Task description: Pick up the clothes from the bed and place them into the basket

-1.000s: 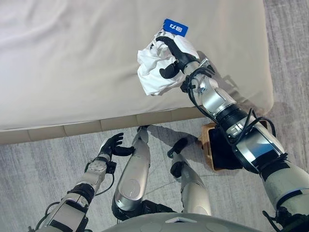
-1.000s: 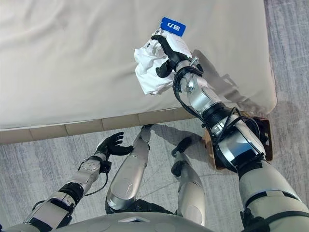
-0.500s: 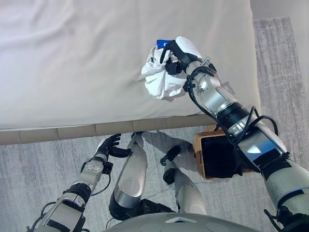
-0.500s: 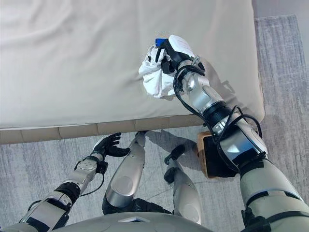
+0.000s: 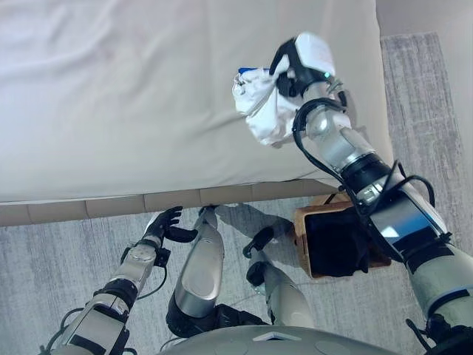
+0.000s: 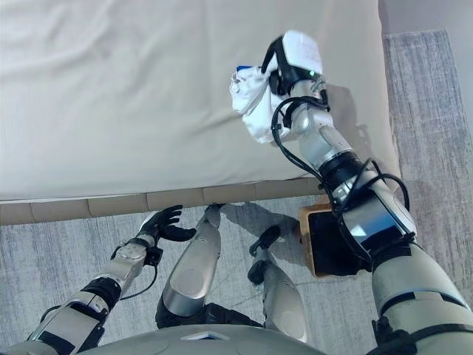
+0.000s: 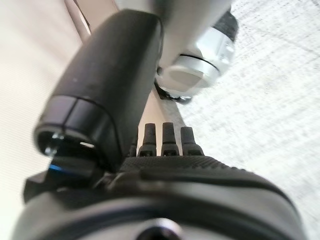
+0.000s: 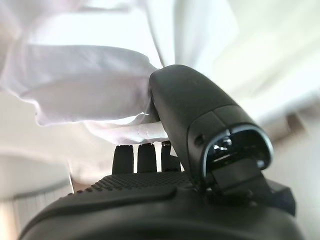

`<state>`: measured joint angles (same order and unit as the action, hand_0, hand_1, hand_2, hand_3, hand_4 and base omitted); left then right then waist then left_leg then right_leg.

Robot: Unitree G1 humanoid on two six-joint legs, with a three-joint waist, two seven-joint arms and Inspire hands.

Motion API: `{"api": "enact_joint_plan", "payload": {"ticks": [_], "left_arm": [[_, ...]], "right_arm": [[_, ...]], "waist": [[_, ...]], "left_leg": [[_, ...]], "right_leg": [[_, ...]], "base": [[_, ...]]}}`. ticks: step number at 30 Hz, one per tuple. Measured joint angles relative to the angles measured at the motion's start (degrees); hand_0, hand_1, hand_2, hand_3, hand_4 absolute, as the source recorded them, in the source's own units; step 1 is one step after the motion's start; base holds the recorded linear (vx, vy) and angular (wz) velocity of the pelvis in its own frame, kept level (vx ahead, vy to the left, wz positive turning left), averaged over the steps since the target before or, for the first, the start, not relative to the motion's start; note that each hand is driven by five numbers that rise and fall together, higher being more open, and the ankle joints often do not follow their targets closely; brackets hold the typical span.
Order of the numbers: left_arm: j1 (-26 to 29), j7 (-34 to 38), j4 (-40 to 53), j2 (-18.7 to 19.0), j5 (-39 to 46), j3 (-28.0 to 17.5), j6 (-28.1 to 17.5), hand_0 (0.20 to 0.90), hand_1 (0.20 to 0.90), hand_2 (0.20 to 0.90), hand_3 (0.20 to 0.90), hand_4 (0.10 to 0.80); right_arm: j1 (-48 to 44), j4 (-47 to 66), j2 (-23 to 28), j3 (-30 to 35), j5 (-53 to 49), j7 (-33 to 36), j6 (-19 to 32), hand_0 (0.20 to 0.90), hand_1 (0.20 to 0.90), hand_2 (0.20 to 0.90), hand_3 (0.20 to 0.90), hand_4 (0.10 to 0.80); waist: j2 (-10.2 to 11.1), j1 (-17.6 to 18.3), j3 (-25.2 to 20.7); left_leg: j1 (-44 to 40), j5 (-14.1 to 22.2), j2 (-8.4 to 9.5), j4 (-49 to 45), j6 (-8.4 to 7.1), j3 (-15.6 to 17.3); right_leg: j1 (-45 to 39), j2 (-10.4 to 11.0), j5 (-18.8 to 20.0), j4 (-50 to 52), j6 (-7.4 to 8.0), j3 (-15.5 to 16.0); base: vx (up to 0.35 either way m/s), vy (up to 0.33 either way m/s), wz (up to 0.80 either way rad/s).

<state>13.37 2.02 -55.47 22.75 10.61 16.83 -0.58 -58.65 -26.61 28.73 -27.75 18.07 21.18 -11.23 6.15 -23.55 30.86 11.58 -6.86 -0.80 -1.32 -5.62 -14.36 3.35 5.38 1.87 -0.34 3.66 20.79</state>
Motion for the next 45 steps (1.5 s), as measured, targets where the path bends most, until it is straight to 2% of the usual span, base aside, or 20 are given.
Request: {"api": "enact_joint_plan", "payload": {"ticks": [2,4,7,8,11,13,15,19,21,25,28,32,35,38,41,45], "left_arm": [[-2.1,-0.1,-1.2,0.2,-1.4,-1.6,0.4,0.900,0.900,0.900,0.900,0.800],[-4.5,-0.1,-2.8,0.3,-2.7,-3.2,0.4,0.900,0.900,0.900,0.900,0.800],[-7.1,-0.8,-3.8,0.1,-4.3,-5.4,0.6,0.900,0.900,0.900,0.900,0.800],[-8.8,-1.2,-3.9,0.4,-5.1,-5.7,0.5,0.900,0.900,0.900,0.900,0.800],[-10.5,-2.0,-5.8,0.4,-6.2,-6.6,1.2,0.900,0.900,0.900,0.900,0.800],[-10.8,-2.6,-6.1,0.3,-6.3,-6.6,1.7,0.900,0.900,0.900,0.900,0.800],[-11.3,-3.0,-6.1,0.0,-6.7,-6.5,1.7,0.900,0.900,0.900,0.900,0.800],[-10.9,-3.9,-6.0,-2.3,-8.2,-6.4,1.6,0.900,0.900,0.900,0.900,0.800],[-10.8,-4.3,-5.3,-3.4,-8.4,-5.8,1.6,0.900,0.900,0.900,0.900,0.800],[-10.2,-5.3,-4.8,-4.8,-8.4,-2.7,1.7,0.900,0.900,0.900,0.900,0.800],[-10.2,-5.9,-4.5,-5.5,-8.5,-0.5,1.7,0.900,0.900,0.900,0.900,0.800],[-10.0,-6.2,-4.5,-6.2,-8.5,1.5,1.7,0.900,0.900,0.900,0.900,0.800],[-8.7,-6.0,-4.5,-6.5,-8.4,3.7,1.7,0.900,0.900,0.900,0.900,0.800],[-6.5,-5.0,-4.5,-6.5,-8.3,4.2,1.6,0.900,0.900,0.900,0.900,0.800],[-3.1,-3.5,-4.4,-6.6,-7.0,4.9,1.1,0.900,0.900,0.900,0.900,0.800],[0.3,-2.8,-3.1,-6.5,-5.4,5.0,-1.4,0.900,0.900,0.900,0.900,0.800]], "right_arm": [[1.5,6.3,1.2,2.9,0.0,1.8,0.3,0.300,0.300,0.300,0.200,0.100],[2.0,13.2,4.1,6.3,0.0,4.5,1.6,0.300,0.300,0.300,0.200,0.100],[2.4,18.4,8.7,10.8,-0.1,6.1,2.6,0.300,0.300,0.300,0.200,0.100],[3.0,19.2,10.0,12.8,-0.1,6.9,2.6,0.300,0.300,0.300,0.200,0.100],[6.1,20.7,13.2,17.4,-1.3,8.7,2.5,0.300,0.300,0.300,0.200,0.100],[8.1,21.1,14.6,19.2,-2.4,9.3,2.2,0.300,0.300,0.300,0.200,0.100],[12.5,21.2,16.5,21.0,-4.5,9.6,1.9,0.300,0.300,0.300,0.200,0.100],[19.3,21.3,19.6,22.0,-7.7,8.2,1.5,0.300,0.300,0.300,0.200,0.100],[21.8,21.3,19.9,22.7,-8.6,7.6,1.4,0.300,0.300,0.300,0.200,0.100],[29.7,21.2,19.2,22.8,-9.1,3.2,1.8,0.300,0.300,0.300,0.200,0.100],[34.5,19.4,16.0,22.6,-9.0,0.1,2.2,0.300,0.300,0.300,0.200,0.100],[37.3,12.5,12.0,20.7,-9.0,-1.7,2.5,0.300,0.300,0.300,0.200,0.100],[37.4,7.5,11.2,19.4,-8.6,-1.4,2.7,0.300,0.300,0.300,0.200,0.100],[35.7,3.3,11.2,18.1,-8.6,-1.0,2.7,0.300,0.300,0.300,0.200,0.100],[33.0,0.1,11.2,17.8,-8.6,-0.6,2.4,0.300,0.300,0.300,0.200,0.100],[27.0,-6.9,11.1,15.6,-8.6,0.5,2.2,0.300,0.300,0.300,0.200,0.100]], "waist": [[0.3,0.7,-0.2],[0.8,2.4,-0.5],[1.2,4.6,-0.7],[1.8,6.5,-2.1],[3.4,10.4,-7.9],[3.3,12.8,-10.5],[2.7,16.0,-15.2],[-0.2,20.4,-19.6],[-1.6,22.2,-20.6],[-2.7,24.4,-21.4],[-2.8,25.8,-21.4],[-3.4,25.9,-21.1],[-5.5,25.9,-19.3],[-8.0,25.8,-15.3],[-11.3,25.8,-9.3],[-14.0,25.7,-2.0]], "left_leg": [[-2.9,0.7,0.10,0.0,0.46,1.5],[-5.8,2.2,0.28,-0.3,1.13,3.6],[-9.5,2.6,0.23,-0.3,1.65,6.6],[-10.7,3.8,0.26,-0.3,2.35,7.9],[-11.2,4.6,0.48,-0.2,2.78,11.1],[-12.0,4.7,0.67,0.0,2.97,12.0],[-13.9,4.8,0.70,1.9,3.10,14.2],[-17.7,4.7,0.55,5.1,3.26,17.0],[-18.7,4.7,0.15,6.1,3.31,18.1],[-19.9,4.7,-0.97,6.4,3.35,20.1],[-20.0,4.7,-1.78,6.4,3.34,21.0],[-19.4,4.7,-2.31,5.8,3.35,21.5],[-17.1,4.7,-2.17,4.6,3.35,21.4],[-14.1,4.5,-1.79,3.1,3.29,21.3],[-9.5,3.6,-1.56,1.7,3.19,21.2],[-4.7,2.8,-1.51,-0.5,3.11,21.6]], "right_leg": [[-2.2,0.2,0.0,-0.2,0.00,-1.6],[-4.1,0.6,0.0,-0.4,0.00,-3.7],[-6.0,0.9,1.0,-0.3,0.26,-6.7],[-6.8,1.0,1.0,-0.6,0.26,-7.9],[-5.4,1.4,1.0,-0.8,0.27,-11.2],[-5.6,1.6,1.0,-0.9,0.28,-12.4],[-6.0,1.6,1.4,-2.1,0.83,-14.3],[-7.8,1.3,1.8,-3.7,1.22,-17.0],[-7.7,0.7,2.0,-4.0,1.26,-18.1],[-7.6,-0.5,2.1,-4.2,1.13,-20.1],[-7.4,-1.4,2.3,-4.4,0.83,-20.9],[-6.2,-2.0,2.6,-3.9,0.40,-22.0],[-3.5,-1.8,2.6,-2.3,0.40,-22.0],[-0.5,-1.4,2.6,-0.6,0.41,-22.2],[4.8,-1.0,2.5,2.2,0.41,-22.3],[11.3,-1.1,2.4,7.1,0.14,-23.3]], "base": [[0.096,0.060,-0.34],[0.221,0.096,-0.50],[0.157,0.060,-0.52],[0.154,0.049,-0.61],[0.093,0.025,-0.56],[0.070,-0.011,-0.44],[0.076,-0.045,-0.50],[0.058,-0.053,-0.40],[0.054,-0.097,-0.35],[0.049,-0.138,-0.28],[0.007,-0.148,-0.18],[-0.085,-0.157,-0.14],[-0.221,-0.131,0.00],[-0.240,-0.081,0.01],[-0.181,-0.072,-0.01],[-0.099,-0.049,-0.08]]}}
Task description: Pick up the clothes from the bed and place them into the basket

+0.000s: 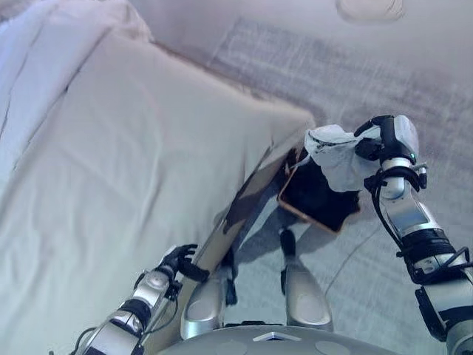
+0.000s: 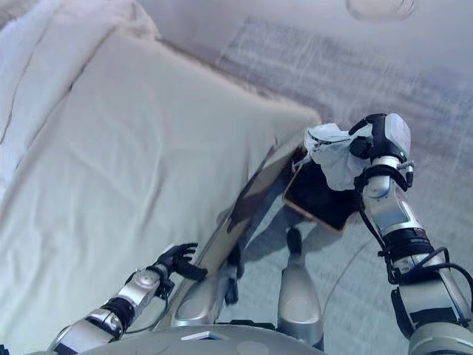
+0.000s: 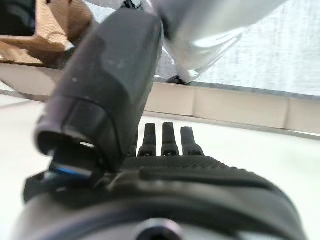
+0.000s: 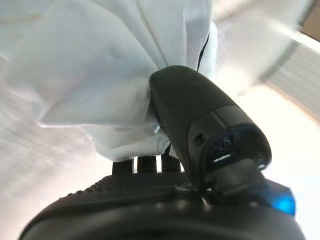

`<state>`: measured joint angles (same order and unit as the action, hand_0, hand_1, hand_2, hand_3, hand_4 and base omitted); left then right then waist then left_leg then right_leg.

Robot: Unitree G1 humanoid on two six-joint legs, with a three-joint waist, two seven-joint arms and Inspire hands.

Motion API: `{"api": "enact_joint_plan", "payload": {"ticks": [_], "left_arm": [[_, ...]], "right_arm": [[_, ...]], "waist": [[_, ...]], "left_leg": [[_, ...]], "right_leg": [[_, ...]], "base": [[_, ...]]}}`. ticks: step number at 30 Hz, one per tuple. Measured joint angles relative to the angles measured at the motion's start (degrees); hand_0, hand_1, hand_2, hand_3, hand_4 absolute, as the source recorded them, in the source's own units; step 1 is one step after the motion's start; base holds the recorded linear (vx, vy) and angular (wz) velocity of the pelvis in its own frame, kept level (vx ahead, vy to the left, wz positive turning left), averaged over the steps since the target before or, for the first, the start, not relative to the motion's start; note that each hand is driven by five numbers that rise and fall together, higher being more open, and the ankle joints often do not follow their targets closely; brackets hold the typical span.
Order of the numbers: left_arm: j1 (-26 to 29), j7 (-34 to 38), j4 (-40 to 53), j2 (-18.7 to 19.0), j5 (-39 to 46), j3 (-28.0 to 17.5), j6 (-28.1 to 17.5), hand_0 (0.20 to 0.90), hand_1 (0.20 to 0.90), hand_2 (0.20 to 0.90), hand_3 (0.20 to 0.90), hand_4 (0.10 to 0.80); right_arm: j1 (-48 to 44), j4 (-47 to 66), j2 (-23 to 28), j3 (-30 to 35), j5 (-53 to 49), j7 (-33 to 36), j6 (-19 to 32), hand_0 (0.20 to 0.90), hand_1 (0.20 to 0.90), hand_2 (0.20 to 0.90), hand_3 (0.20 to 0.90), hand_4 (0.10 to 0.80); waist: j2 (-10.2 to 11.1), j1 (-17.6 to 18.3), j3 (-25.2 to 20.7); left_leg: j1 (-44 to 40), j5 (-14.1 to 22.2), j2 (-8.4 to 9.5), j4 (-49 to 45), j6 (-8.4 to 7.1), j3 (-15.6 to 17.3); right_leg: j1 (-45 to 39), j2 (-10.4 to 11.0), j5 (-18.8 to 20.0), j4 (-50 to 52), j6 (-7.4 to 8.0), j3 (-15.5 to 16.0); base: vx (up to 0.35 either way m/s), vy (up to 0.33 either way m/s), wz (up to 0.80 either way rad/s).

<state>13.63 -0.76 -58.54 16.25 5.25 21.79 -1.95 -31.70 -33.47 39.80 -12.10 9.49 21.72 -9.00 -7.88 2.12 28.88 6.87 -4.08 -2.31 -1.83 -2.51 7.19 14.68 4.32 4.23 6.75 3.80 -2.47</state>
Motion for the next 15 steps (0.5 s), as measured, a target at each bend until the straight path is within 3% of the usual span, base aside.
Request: {"api": "enact_joint_plan", "payload": {"ticks": [4,9,10,15], "left_arm": [[2.4,0.7,1.7,0.0,3.0,1.1,-2.0,0.900,0.900,0.900,0.900,0.800],[3.2,1.6,6.3,0.7,6.2,1.5,-4.2,0.900,0.900,0.900,0.900,0.800],[3.3,1.6,7.4,0.8,6.6,1.6,-4.7,0.900,0.900,0.900,0.900,0.800],[3.9,1.6,11.8,1.8,7.1,3.8,-5.3,0.900,0.900,0.900,0.900,0.800]], "right_arm": [[-4.5,-6.0,-0.4,-3.6,0.0,0.5,-1.7,0.300,0.300,0.300,0.200,0.100],[-10.5,-14.2,-0.6,-6.5,-0.2,1.7,-4.7,0.300,0.300,0.300,0.200,0.100],[-11.2,-14.6,-0.6,-6.6,-0.5,2.3,-4.9,0.900,0.900,0.900,0.900,0.800],[-16.0,-19.2,-0.4,-6.7,-2.9,6.0,-5.6,0.900,0.900,0.900,0.900,0.800]], "waist": [[-1.2,-0.3,1.5],[-1.2,-0.9,1.5],[-1.3,-1.1,1.5],[-1.3,-2.9,1.5]], "left_leg": [[5.5,-0.6,0.50,-1.8,0.03,0.6],[11.5,0.0,1.40,-5.7,0.67,0.7],[12.8,0.1,1.41,-6.3,0.86,0.6],[21.4,2.3,1.38,-14.2,0.69,-1.3]], "right_leg": [[8.2,0.4,-2.1,6.5,-0.71,-0.9],[16.6,1.2,-5.6,15.2,-1.28,-1.6],[18.1,1.2,-5.9,16.3,-1.30,-1.6],[25.8,1.5,-8.0,23.5,-2.57,-1.0]], "base": [[-0.092,-0.044,-0.06],[-0.047,-0.065,0.05],[-0.026,-0.081,0.11],[-0.034,-0.096,0.19]]}}
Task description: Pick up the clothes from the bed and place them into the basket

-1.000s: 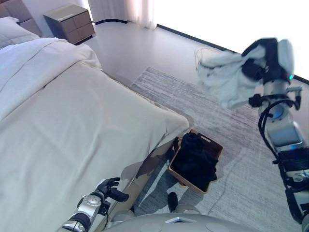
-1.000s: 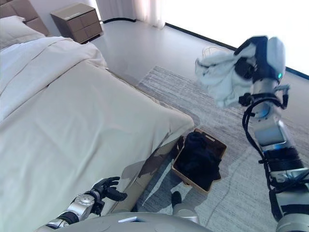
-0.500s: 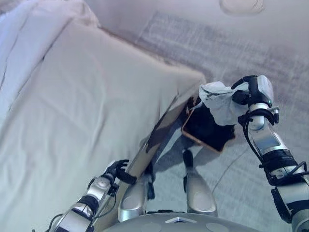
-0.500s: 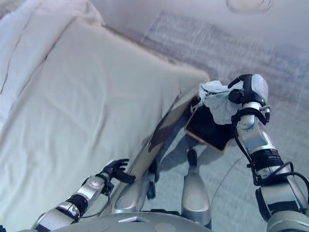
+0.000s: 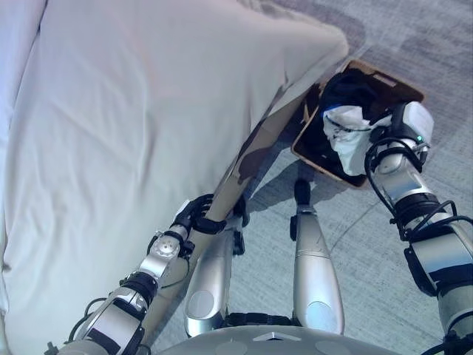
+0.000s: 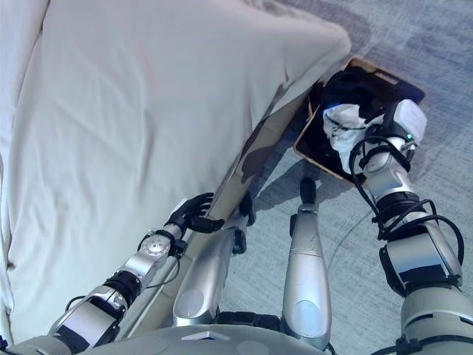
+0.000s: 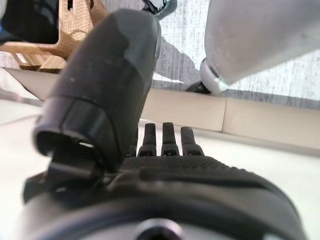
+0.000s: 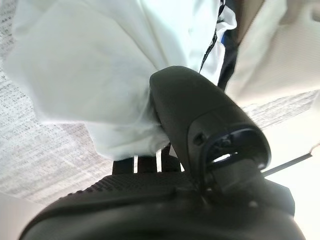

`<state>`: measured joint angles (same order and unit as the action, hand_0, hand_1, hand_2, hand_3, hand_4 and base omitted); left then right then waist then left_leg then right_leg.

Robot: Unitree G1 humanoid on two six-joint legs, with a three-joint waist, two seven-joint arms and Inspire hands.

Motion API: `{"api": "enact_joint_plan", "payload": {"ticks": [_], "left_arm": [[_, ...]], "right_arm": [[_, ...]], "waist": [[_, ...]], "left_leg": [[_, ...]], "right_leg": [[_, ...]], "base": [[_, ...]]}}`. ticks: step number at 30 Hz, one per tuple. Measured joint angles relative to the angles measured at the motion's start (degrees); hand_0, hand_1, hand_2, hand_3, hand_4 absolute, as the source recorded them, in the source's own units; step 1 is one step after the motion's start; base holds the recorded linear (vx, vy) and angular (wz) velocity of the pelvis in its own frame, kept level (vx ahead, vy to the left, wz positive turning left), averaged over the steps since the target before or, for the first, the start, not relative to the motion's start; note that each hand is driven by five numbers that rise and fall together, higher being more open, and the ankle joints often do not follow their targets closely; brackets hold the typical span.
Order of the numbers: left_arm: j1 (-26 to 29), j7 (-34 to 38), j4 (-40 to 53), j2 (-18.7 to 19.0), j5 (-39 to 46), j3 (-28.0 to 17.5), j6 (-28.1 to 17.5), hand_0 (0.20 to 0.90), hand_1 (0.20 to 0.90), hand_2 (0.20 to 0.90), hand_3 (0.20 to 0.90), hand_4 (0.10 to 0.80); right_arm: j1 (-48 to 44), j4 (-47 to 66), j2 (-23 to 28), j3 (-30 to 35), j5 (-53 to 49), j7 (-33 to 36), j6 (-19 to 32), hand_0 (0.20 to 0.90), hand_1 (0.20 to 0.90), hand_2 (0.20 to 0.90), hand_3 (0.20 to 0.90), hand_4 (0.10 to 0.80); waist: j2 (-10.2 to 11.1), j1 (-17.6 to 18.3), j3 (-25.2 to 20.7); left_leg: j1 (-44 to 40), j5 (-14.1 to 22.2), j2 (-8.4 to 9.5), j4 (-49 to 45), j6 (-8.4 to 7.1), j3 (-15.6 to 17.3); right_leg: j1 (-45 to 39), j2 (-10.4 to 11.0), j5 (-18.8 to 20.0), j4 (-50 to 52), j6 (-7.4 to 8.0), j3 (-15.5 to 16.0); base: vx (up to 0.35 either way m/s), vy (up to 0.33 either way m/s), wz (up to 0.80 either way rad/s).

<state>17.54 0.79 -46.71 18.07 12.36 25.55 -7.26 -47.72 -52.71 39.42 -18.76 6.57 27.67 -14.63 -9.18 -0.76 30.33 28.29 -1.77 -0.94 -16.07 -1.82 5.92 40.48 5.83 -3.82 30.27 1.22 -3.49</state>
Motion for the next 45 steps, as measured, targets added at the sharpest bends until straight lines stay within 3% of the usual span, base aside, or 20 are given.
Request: {"api": "enact_joint_plan", "payload": {"ticks": [8,17,21,26,30,35,38,40,43,45], "left_arm": [[0.5,-0.1,1.8,1.0,0.3,1.4,1.0,0.900,0.900,0.900,0.900,0.800],[0.4,-0.9,0.2,0.6,1.2,1.1,0.3,0.900,0.900,0.900,0.900,0.800],[0.3,-1.3,-2.8,0.2,1.1,1.0,0.0,0.900,0.900,0.900,0.900,0.800],[-1.3,-1.1,-4.9,-0.2,1.1,-1.0,1.1,0.900,0.900,0.900,0.900,0.800],[-2.5,-1.2,-6.1,-1.2,0.9,-3.0,2.4,0.900,0.900,0.900,0.900,0.800],[-5.2,-1.2,-7.7,-1.2,-1.8,-7.3,4.9,0.900,0.900,0.900,0.900,0.800],[-7.8,-1.4,-11.0,-1.3,-4.1,-8.0,6.0,0.900,0.900,0.900,0.900,0.800],[-8.1,-1.5,-14.1,-1.5,-5.3,-8.6,7.2,0.900,0.900,0.900,0.900,0.800],[-10.0,-2.1,-16.3,-1.6,-5.8,-8.8,7.3,0.900,0.900,0.900,0.900,0.800],[-10.3,-2.5,-18.1,-1.7,-5.8,-9.8,6.9,0.900,0.900,0.900,0.900,0.800]], "right_arm": [[-4.0,-3.3,0.2,0.6,-5.1,5.0,2.0,0.900,0.900,0.900,0.900,0.800],[-2.9,-2.2,-1.3,7.9,-9.8,10.3,9.7,0.900,0.900,0.900,0.900,0.800],[1.6,4.4,-2.0,9.0,-9.6,10.5,10.6,0.900,0.900,0.900,0.900,0.800],[10.2,8.2,-2.1,9.7,-10.0,10.5,11.6,0.900,0.900,0.900,0.900,0.800],[17.6,12.2,-2.9,14.7,-14.3,9.2,13.8,0.900,0.900,0.900,0.900,0.800],[27.7,16.7,-8.6,18.2,-22.1,1.0,18.4,0.900,0.900,0.900,0.900,0.800],[35.6,15.4,-15.1,18.2,-26.2,-6.3,19.4,0.900,0.900,0.900,0.900,0.800],[38.0,10.8,-19.0,17.7,-26.4,-10.8,19.9,0.900,0.900,0.900,0.900,0.800],[41.1,3.6,-22.0,15.1,-25.8,-16.4,19.6,0.900,0.900,0.900,0.900,0.800],[41.3,-3.6,-23.5,13.4,-24.6,-20.5,20.0,0.900,0.900,0.900,0.900,0.800]], "waist": [[0.0,-2.7,0.0],[0.0,-3.3,0.0],[0.1,-2.0,0.0],[0.8,-0.6,0.5],[1.3,0.3,0.6],[6.0,2.3,-1.5],[9.6,2.4,-9.1],[11.2,2.3,-11.2],[12.6,2.2,-17.6],[13.1,2.0,-19.3]], "left_leg": [[9.0,2.0,0.06,-8.1,-0.84,-3.8],[8.6,2.3,0.71,-8.7,-1.24,-5.6],[4.5,2.3,0.94,-6.2,-1.17,-6.3],[-5.0,0.9,0.74,0.9,0.34,-6.0],[-13.2,-0.8,0.12,7.9,0.35,-5.1],[-23.9,-1.4,-0.14,14.7,0.07,-4.5],[-27.9,-1.4,-0.77,18.5,-0.02,-4.4],[-33.1,-1.4,-0.99,20.5,-0.06,-3.8],[-34.3,-0.9,-0.81,21.1,-0.55,-3.7],[-35.9,-0.9,-0.41,21.1,-0.57,-3.7]], "right_leg": [[6.5,0.5,-1.3,6.0,-1.23,2.5],[5.0,0.5,-1.3,5.1,-1.19,2.7],[0.5,0.2,-1.3,1.6,-1.14,2.8],[-9.6,-0.3,1.8,-6.9,0.37,2.8],[-18.4,-0.6,4.1,-14.7,1.36,3.6],[-29.2,-0.8,5.9,-22.4,1.96,4.1],[-33.7,-1.1,6.4,-27.1,2.31,4.5],[-39.1,-1.3,6.6,-29.7,2.52,5.0],[-41.4,-1.1,6.6,-32.1,2.52,5.7],[-43.8,-0.6,6.6,-33.5,2.52,6.1]], "base": [[-0.005,-0.049,0.20],[0.045,0.068,0.01],[0.031,0.120,-0.08],[0.026,0.100,-0.11],[0.133,0.129,-0.09],[0.173,0.116,-0.06],[0.226,0.136,-0.03],[0.138,0.073,0.00],[0.078,0.056,0.05],[0.090,0.036,0.07]]}}
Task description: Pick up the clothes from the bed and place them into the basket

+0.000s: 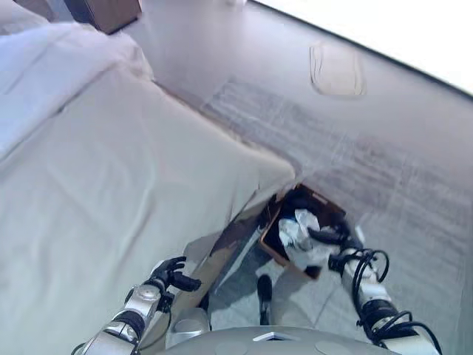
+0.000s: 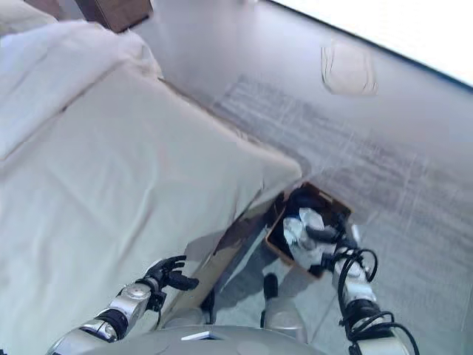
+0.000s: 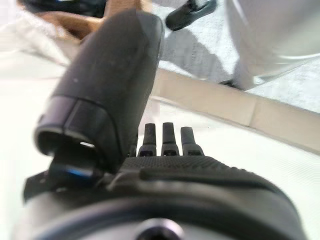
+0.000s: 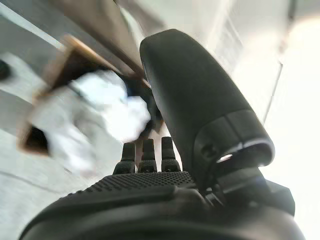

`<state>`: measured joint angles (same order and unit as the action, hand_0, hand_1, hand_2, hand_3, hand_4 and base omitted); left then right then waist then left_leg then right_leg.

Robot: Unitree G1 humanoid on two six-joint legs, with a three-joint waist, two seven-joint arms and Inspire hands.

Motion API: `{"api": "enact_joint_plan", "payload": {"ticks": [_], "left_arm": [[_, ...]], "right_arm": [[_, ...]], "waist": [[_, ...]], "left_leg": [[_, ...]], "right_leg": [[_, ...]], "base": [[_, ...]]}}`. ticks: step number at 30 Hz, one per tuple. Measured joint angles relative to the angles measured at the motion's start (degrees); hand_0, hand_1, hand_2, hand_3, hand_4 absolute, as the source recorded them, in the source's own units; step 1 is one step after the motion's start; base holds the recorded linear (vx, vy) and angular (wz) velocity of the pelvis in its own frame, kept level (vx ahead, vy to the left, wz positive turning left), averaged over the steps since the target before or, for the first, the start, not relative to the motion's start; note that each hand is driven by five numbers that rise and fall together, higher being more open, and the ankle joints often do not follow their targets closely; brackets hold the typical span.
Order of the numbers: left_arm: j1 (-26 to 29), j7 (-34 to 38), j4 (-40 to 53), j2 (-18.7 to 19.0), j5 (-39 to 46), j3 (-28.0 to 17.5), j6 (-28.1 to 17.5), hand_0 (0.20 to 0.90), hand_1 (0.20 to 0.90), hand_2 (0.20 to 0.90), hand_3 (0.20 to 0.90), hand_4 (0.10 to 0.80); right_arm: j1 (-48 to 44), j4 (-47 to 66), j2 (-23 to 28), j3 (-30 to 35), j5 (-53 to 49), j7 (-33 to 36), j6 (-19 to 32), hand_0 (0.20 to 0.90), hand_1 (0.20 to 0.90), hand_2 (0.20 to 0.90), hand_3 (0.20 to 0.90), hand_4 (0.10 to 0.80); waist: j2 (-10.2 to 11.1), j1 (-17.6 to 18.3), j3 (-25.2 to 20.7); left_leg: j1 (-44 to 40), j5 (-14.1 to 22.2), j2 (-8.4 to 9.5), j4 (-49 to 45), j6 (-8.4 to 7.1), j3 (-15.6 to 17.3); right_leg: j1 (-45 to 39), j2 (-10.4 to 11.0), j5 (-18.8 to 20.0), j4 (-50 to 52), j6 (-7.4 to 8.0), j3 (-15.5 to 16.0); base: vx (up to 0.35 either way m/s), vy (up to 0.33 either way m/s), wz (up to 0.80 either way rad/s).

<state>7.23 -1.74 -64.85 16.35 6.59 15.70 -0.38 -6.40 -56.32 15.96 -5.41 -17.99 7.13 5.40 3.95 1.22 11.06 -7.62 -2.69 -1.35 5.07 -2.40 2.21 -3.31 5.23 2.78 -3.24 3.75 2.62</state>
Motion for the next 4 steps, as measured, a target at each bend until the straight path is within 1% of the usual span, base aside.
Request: {"api": "enact_joint_plan", "payload": {"ticks": [3,4], "left_arm": [[-2.2,-0.8,-1.9,-0.1,0.0,-0.6,-0.4,0.900,0.900,0.900,0.900,0.800],[-2.8,-1.6,-2.3,-0.2,0.1,-0.7,-0.7,0.900,0.900,0.900,0.900,0.800]], "right_arm": [[2.0,-7.1,-1.8,-0.2,2.9,-7.0,-1.1,0.900,0.900,0.900,0.900,0.800],[2.0,-9.8,-1.8,-0.3,3.9,-8.7,-1.6,0.900,0.900,0.900,0.900,0.800]], "waist": [[-0.5,-0.4,-4.0],[-0.7,-0.5,-4.1]], "left_leg": [[-1.3,1.0,0.12,0.0,-0.06,0.0],[-1.9,1.1,0.12,0.0,-0.01,-0.1]], "right_leg": [[-2.2,0.0,0.0,-2.0,0.02,0.2],[-3.0,0.0,0.0,-2.0,0.03,0.4]], "base": [[0.057,0.020,0.03],[0.033,0.010,0.05]]}}
